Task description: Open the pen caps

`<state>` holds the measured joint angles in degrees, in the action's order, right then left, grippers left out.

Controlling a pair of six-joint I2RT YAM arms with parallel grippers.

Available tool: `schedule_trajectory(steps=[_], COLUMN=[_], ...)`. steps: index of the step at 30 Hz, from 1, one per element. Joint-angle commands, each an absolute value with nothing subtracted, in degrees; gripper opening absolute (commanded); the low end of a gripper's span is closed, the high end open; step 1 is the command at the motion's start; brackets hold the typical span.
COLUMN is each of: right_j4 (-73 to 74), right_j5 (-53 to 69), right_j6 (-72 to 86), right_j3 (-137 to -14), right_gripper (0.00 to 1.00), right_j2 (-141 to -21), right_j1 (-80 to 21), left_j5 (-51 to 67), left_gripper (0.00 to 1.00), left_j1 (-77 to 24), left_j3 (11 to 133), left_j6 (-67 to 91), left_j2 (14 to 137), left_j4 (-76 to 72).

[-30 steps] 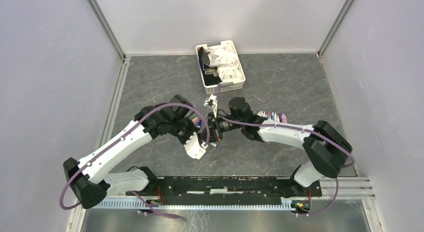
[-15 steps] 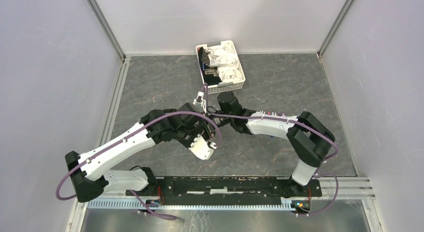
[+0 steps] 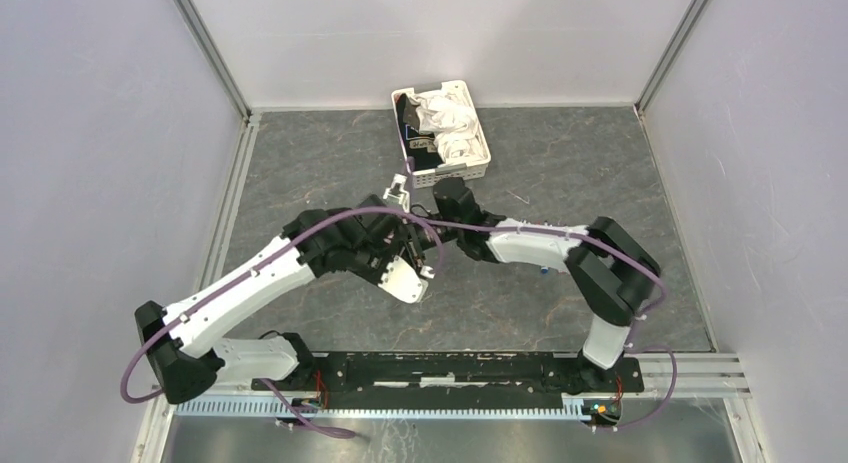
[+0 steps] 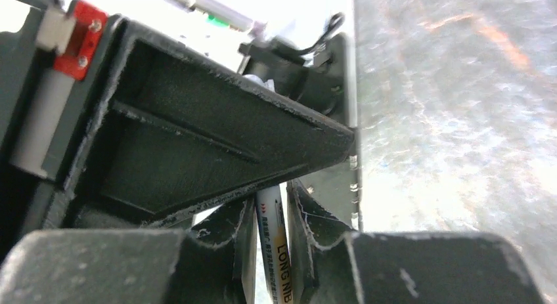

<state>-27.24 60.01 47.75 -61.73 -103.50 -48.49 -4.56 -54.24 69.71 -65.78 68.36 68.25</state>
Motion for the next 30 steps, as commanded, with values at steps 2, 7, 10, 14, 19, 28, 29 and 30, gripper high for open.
schedule_trajectory(steps=[2,7,10,14,19,28,29,30], right_j4=[-21.5,-3.9,-3.1,-1.1,-5.8,-17.4,-17.6,-17.8], right_j5=[42.2,44.6,44.3,46.5,49.4,53.7,53.8,53.9], right_j6=[43.6,34.2,33.1,29.7,32.5,41.1,41.3,41.6], right_j3=[-22.9,-33.1,-37.5,-43.6,-47.4,-50.5,-51.2,-51.8], right_gripper=[0.00,0.00,0.00,0.00,0.60,0.72,0.73,0.72], right_j2=[-77.1,-80.4,-81.8,-81.7,-79.2,-83.7,-84.4,-85.0], right_j1=[-43.3,-42.6,-42.6,-41.7,-39.6,-42.3,-42.7,-42.9], left_j5=[5.4,-9.1,-9.7,-4.5,1.3,0.2,0.2,0.2], left_gripper=[0.02,0.02,0.02,0.02,0.02,0.02,0.02,0.02], left_j1=[-11.1,-33.1,-43.0,-49.1,-51.3,-55.3,-55.4,-55.5], left_j3=[68.0,70.0,72.6,74.3,73.5,71.0,70.8,70.6], left_j6=[-107.7,-93.5,-85.2,-77.0,-71.9,-69.2,-69.3,-69.5], left_j2=[63.3,67.3,69.1,69.8,68.7,68.9,68.9,68.7], left_j4=[61.8,60.9,64.6,67.7,66.9,65.9,65.9,65.8])
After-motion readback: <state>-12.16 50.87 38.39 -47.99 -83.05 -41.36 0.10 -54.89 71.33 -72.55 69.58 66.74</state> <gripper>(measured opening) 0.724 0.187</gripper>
